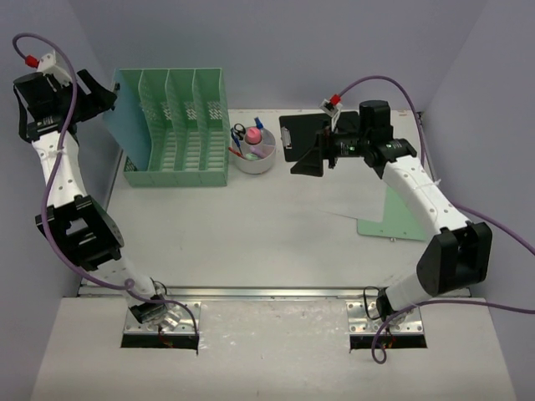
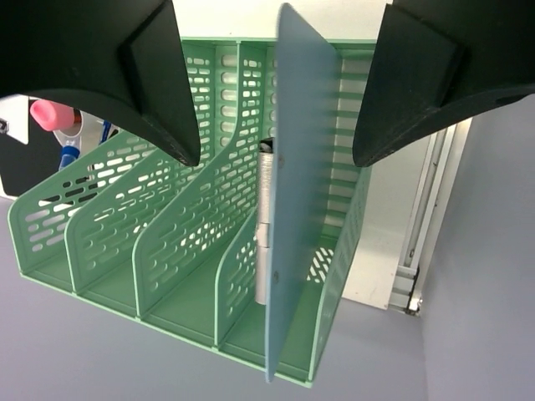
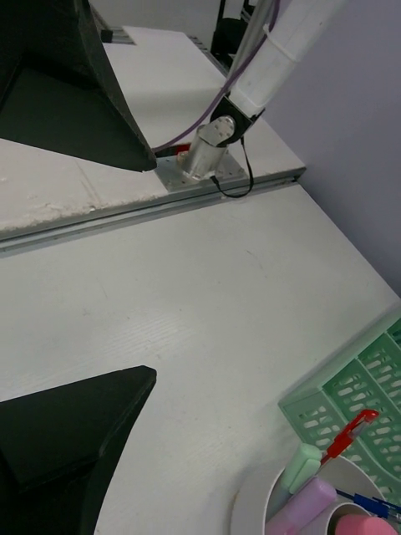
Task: Organize the desk
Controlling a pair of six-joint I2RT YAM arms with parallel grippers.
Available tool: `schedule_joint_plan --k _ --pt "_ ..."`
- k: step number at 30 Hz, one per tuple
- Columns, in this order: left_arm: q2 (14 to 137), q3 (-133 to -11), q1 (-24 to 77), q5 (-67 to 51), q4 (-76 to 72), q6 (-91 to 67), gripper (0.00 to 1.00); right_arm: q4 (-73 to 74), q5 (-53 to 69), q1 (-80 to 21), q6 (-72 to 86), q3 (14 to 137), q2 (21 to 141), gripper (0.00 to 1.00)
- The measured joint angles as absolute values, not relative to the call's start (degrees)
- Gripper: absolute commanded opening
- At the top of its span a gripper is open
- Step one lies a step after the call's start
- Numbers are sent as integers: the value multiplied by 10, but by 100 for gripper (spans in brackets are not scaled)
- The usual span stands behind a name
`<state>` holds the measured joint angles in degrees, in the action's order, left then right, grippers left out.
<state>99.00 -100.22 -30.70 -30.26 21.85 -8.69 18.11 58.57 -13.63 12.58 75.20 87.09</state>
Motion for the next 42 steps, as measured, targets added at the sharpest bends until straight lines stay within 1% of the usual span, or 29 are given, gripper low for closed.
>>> schedule_joint_plan --k 6,10,13,16,21,23,26,30,35,37,42 --pt "966 -1003 -308 -293 186 -93 73 215 535 -136 82 752 853 99" --pt "944 -1042 -307 -314 175 -83 73 261 467 -135 28 755 848 99" --pt "927 -1074 -294 -320 175 -43 73 317 407 -124 -18 773 854 95" --pt "892 -1069 -241 -292 181 28 74 362 359 -90 -43 799 870 95" --pt "814 -983 -107 -263 182 127 74 392 289 -15 -71 803 905 95" --pt "799 -958 -86 -262 183 147 74 406 275 9 -91 822 938 93" --pt "789 -924 -77 -262 182 164 74 420 274 36 -119 898 1020 92" --pt "783 -876 -68 -267 188 171 74 403 274 65 -143 997 1135 95" --pt "778 -848 -52 -296 201 165 74 354 275 83 -167 1047 1222 96" --pt "773 -843 -50 -305 201 162 74 327 279 83 -181 1067 1256 99" --pt "761 -834 -49 -315 201 150 74 254 290 81 -212 1072 1307 99"
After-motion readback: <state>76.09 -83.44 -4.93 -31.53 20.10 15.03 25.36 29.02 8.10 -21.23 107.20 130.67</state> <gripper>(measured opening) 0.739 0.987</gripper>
